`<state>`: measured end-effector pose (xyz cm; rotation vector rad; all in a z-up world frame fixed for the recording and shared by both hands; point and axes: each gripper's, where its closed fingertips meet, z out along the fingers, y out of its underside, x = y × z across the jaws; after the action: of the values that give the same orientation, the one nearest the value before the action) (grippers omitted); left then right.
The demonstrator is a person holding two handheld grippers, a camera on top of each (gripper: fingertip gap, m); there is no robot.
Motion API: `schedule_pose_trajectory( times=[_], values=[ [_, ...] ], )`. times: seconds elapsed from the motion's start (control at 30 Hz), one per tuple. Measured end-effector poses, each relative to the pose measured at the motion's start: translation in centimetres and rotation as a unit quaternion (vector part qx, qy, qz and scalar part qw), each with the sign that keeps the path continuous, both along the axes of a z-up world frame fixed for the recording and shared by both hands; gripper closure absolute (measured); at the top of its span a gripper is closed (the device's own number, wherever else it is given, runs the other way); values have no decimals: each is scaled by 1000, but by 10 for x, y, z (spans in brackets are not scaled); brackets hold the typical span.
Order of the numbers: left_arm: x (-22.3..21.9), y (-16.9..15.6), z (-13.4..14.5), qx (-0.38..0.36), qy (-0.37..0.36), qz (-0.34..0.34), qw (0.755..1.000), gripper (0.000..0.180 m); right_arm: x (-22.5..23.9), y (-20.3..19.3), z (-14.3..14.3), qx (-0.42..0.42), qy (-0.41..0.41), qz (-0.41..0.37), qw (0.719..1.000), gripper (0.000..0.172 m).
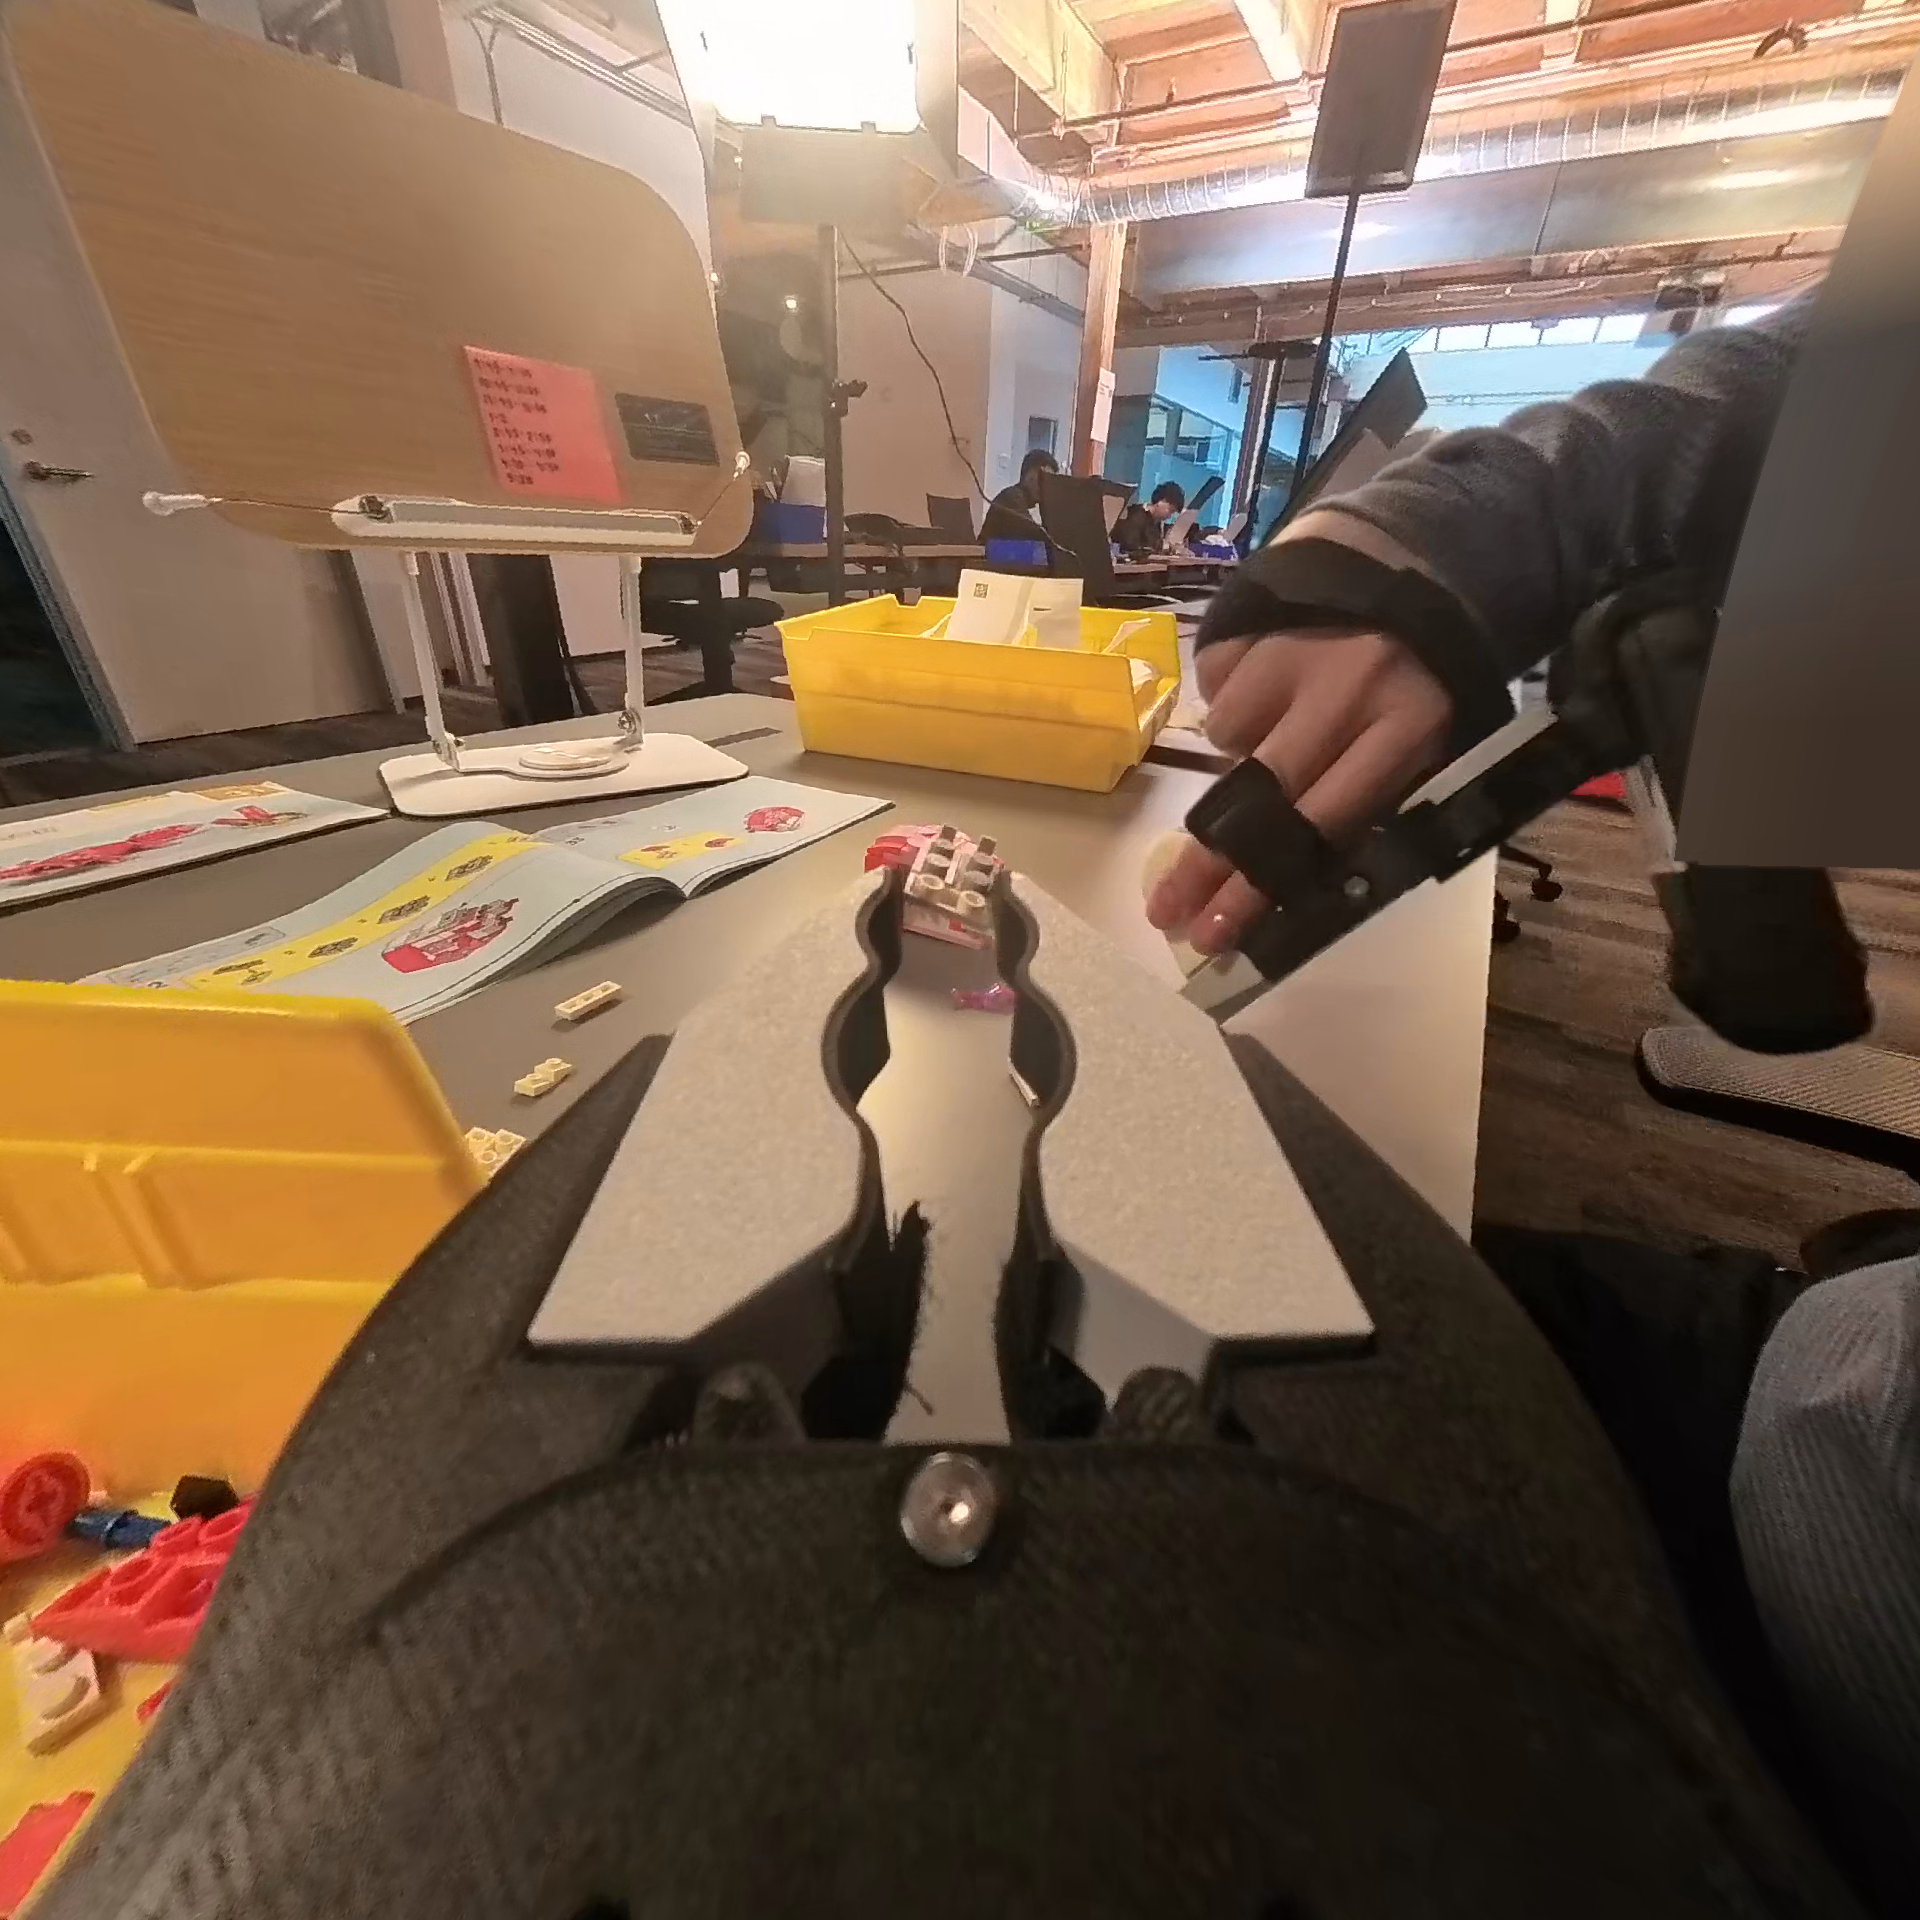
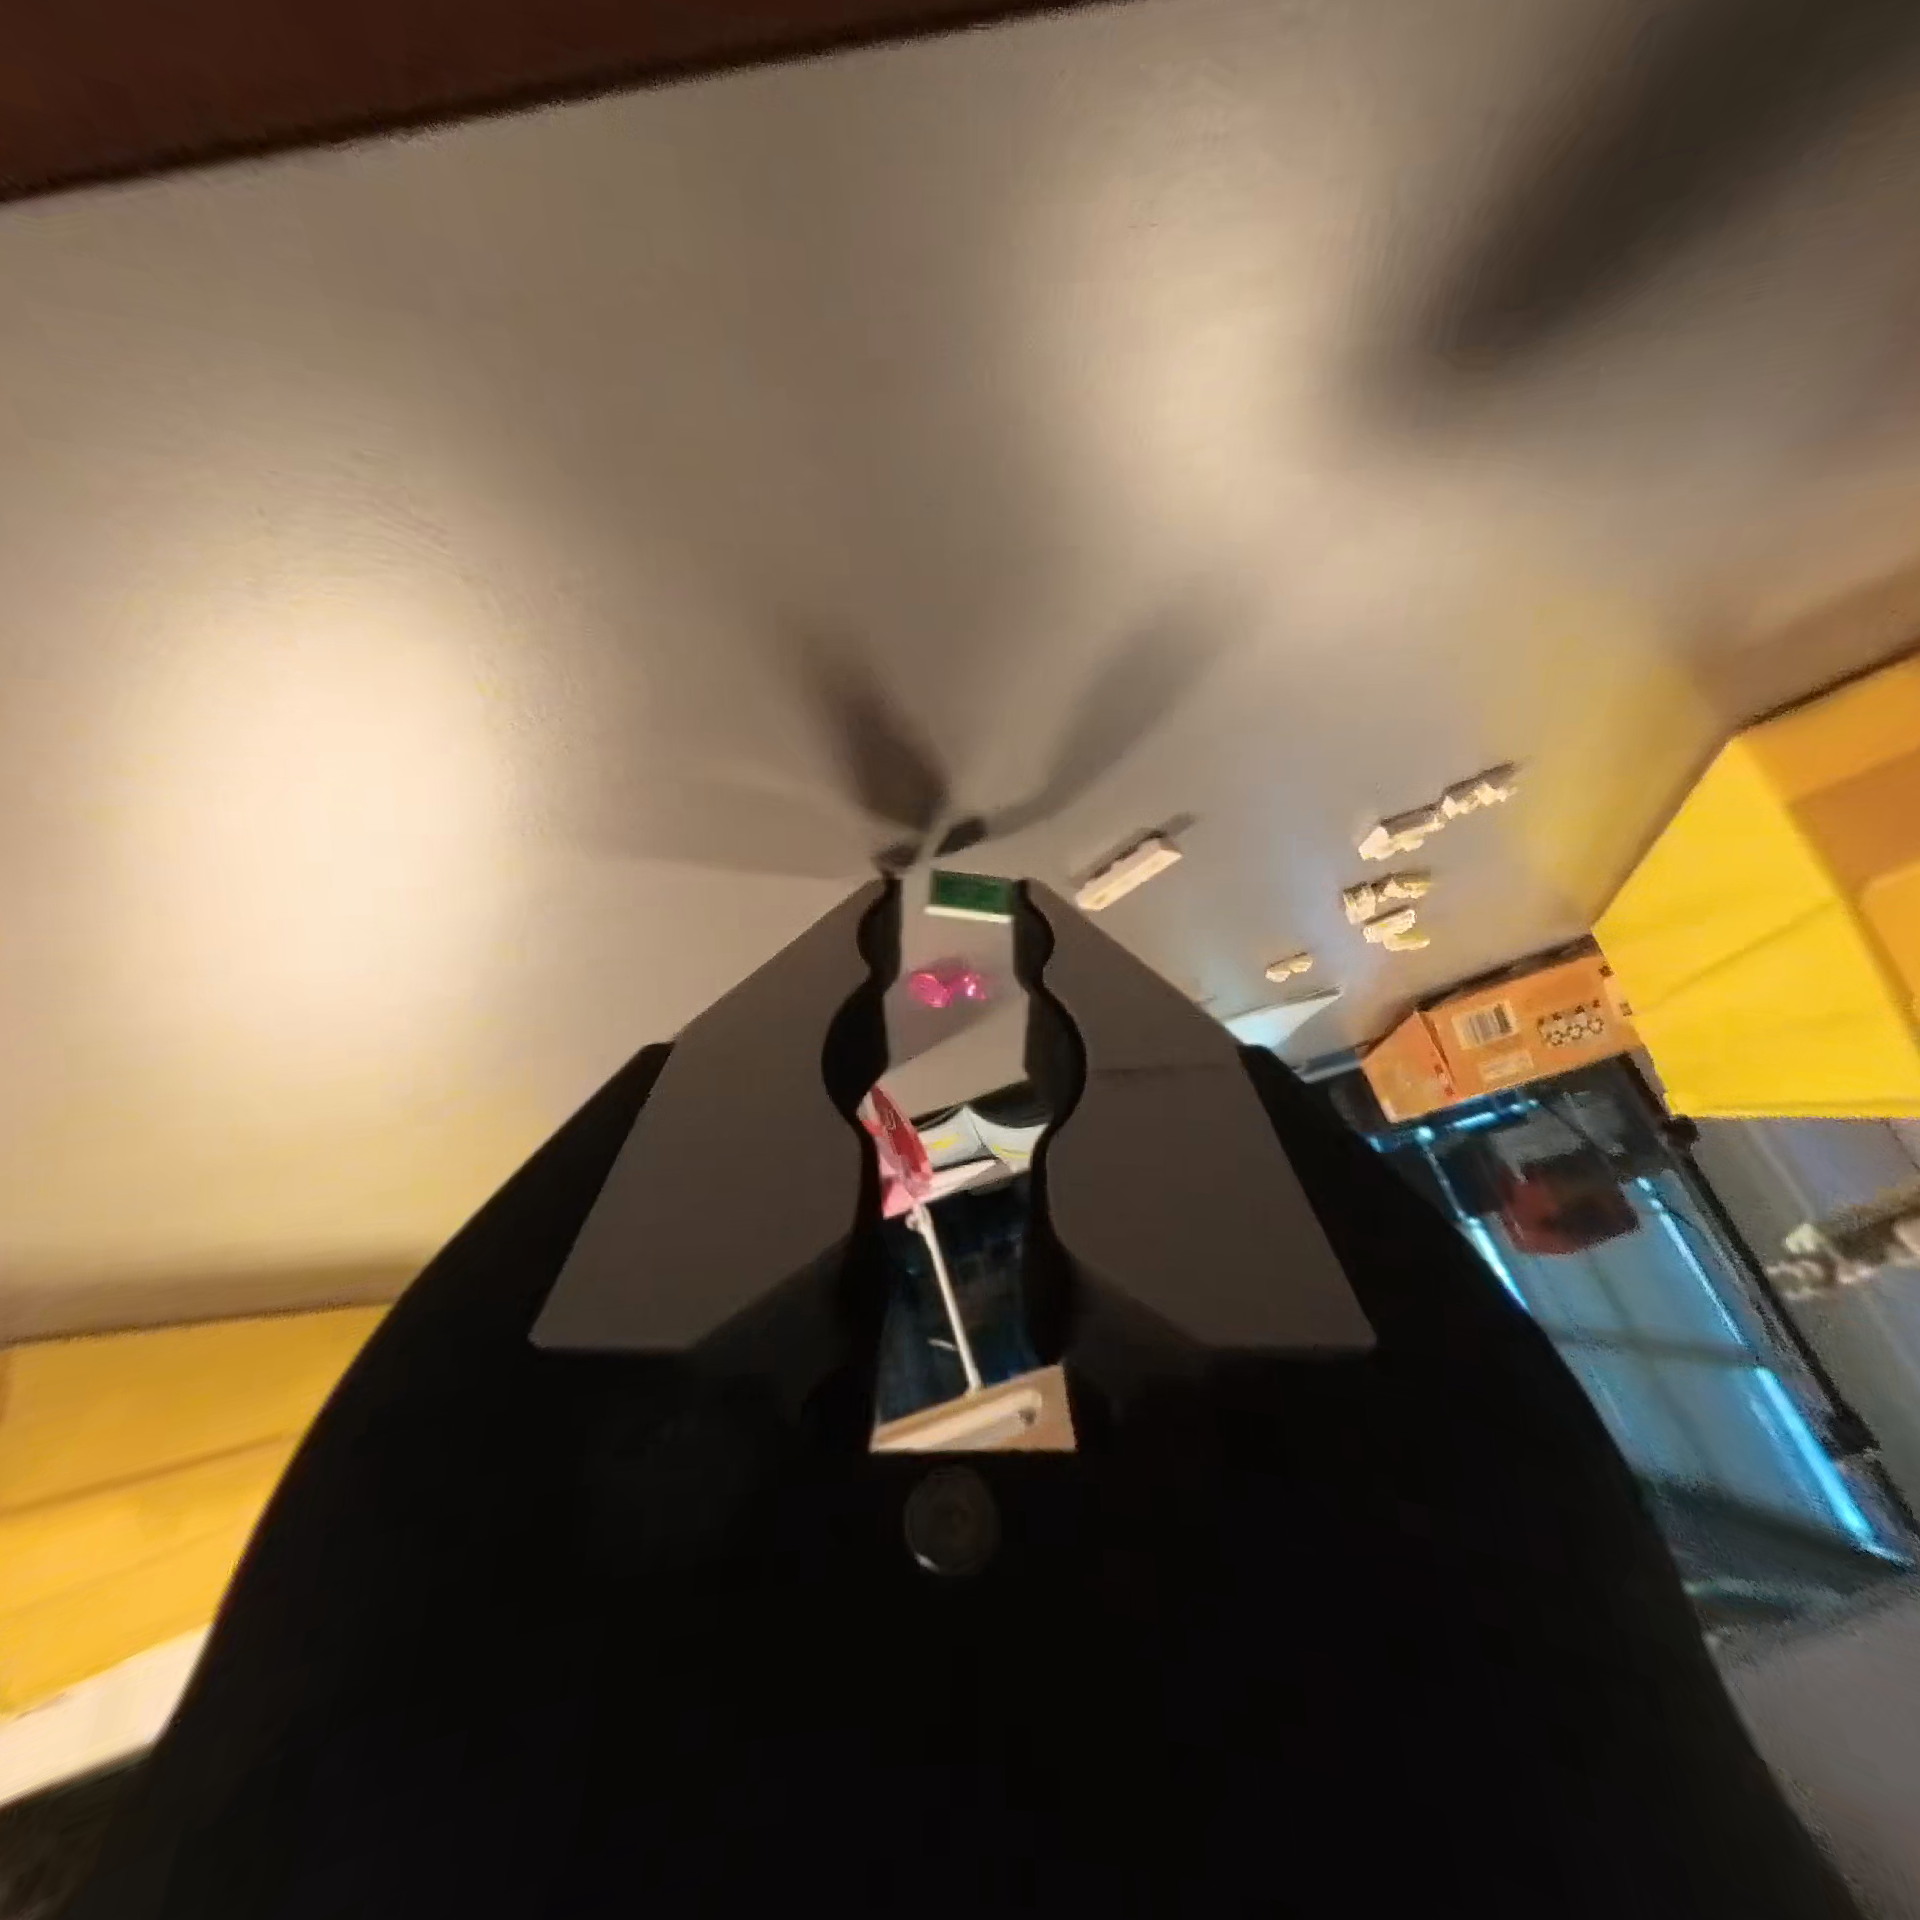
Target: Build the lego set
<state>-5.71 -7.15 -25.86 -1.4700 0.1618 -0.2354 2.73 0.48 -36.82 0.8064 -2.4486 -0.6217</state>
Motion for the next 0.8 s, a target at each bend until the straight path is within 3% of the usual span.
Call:
schedule_pose_trajectory(
  times=[0.1, 0.2, 0.27, 0.33, 0.43, 0.5, 0.67, 0.8],
  values=[
    [0, 0, 0, 0, 1, -1, 1000, 164, 0, 0, 4, -90, -12, -102, 991, 132],
    [1, 0, 0, 0, 0, -3, 1000, 164, 3, -1, 15, -261, -22, -261, 929, 131],
    [1, 0, 0, -1, -2, -4, 1000, 164, 0, 3, 26, -375, -9, -360, 854, 134],
    [1, 0, 0, 0, -4, -5, 1000, 164, -6, 1, 34, -487, 9, -440, 754, 146],
    [1, 0, 0, -1, -5, -6, 1000, 164, -8, -8, 33, -597, 2, -520, 611, 152],
    [2, 0, 0, -2, -2, -9, 1000, 164, -9, -15, 28, -636, 1, -531, 560, 153],
    [7, 0, -1, -3, 13, -15, 1000, 164, -5, -18, 9, -639, 5, -534, 554, 151],
    [8, 0, -1, -2, 12, -18, 1000, 164, -2, -22, 4, -647, -36, -552, 524, 153]
  ],
)
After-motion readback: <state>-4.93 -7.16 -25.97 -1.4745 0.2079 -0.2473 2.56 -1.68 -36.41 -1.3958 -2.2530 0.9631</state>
